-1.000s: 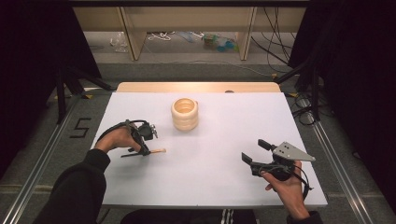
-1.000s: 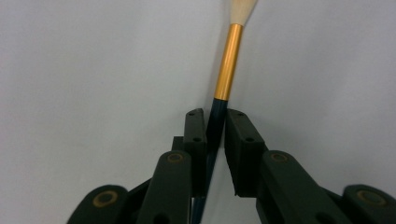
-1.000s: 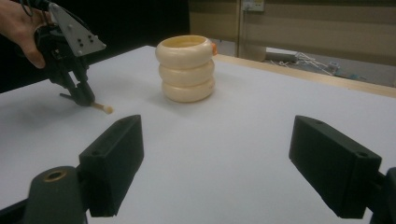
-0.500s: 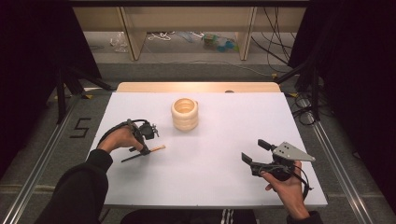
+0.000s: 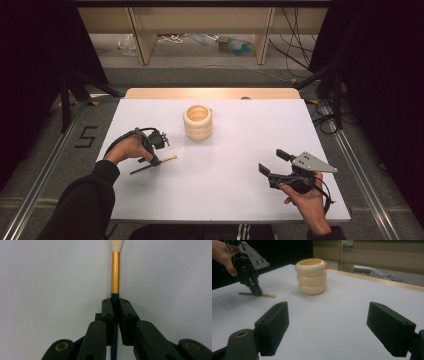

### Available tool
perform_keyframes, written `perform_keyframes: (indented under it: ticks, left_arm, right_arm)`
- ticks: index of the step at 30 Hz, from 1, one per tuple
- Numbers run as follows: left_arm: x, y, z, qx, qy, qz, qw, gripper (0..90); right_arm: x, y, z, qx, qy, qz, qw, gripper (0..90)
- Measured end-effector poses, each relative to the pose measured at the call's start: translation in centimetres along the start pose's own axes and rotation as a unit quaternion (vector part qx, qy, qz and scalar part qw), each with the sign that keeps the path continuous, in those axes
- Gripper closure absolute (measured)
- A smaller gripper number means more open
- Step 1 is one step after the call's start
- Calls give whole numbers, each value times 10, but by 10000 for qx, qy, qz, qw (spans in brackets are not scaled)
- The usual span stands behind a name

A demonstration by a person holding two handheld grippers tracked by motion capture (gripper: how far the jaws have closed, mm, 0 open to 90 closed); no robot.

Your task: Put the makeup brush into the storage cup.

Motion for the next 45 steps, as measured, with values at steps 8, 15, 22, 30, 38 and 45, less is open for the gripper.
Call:
perform_keyframes:
  ticks: [8,15,22,30,38,45]
  left_arm:
    - [0,0,1,-21,58,0,10000,835]
    - [1,-1,1,-61,-43,36,10000,836]
    - [1,-3,-1,-165,-153,79,9997,836]
    - [3,-16,-8,-395,-274,25,9988,836]
    - [7,-32,-15,-981,-606,-38,9933,836]
    - [14,-51,-19,-1727,-972,-128,9801,835]
  right_arm:
    - [1,0,0,-7,-1,-6,10000,189]
    - [1,1,0,-15,12,-24,10000,189]
    - [1,1,0,-9,11,-28,10000,189]
    - [0,1,0,-47,46,-48,10000,189]
    - [-1,0,0,-3,19,-10,10000,189]
    - [0,1,1,-17,33,-47,10000,189]
Point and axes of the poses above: each handheld gripper's, and its own axes: y roughly forward along the jaws, z roughly out of its underside, x roughly to its left, the point moved 7 cm from there along y, roughly forward along the jaws, and after that the axes turned 2 degrees about -x, right-handed, at the moved point
